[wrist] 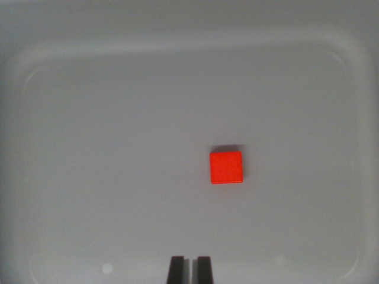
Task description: Reach red block
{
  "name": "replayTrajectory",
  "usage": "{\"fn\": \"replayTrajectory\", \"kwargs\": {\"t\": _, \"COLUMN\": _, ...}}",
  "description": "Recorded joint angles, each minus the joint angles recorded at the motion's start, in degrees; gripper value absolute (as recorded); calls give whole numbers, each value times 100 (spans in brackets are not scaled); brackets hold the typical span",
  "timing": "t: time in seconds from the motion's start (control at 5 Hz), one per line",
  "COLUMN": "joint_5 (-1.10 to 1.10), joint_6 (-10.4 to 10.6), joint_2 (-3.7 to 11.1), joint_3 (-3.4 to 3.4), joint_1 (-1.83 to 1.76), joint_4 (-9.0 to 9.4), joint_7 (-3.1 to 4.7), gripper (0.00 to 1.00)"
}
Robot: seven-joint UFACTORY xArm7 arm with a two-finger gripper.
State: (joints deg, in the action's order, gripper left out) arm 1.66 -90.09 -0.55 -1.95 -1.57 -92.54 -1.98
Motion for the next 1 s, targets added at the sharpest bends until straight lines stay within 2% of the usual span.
{"fn": "replayTrajectory", "kwargs": {"t": 1.0, "joint_5": 0, "joint_6": 70, "joint_2": 29, "joint_3": -2, "joint_1": 4, "joint_4": 43, "joint_7": 1, "gripper": 0}}
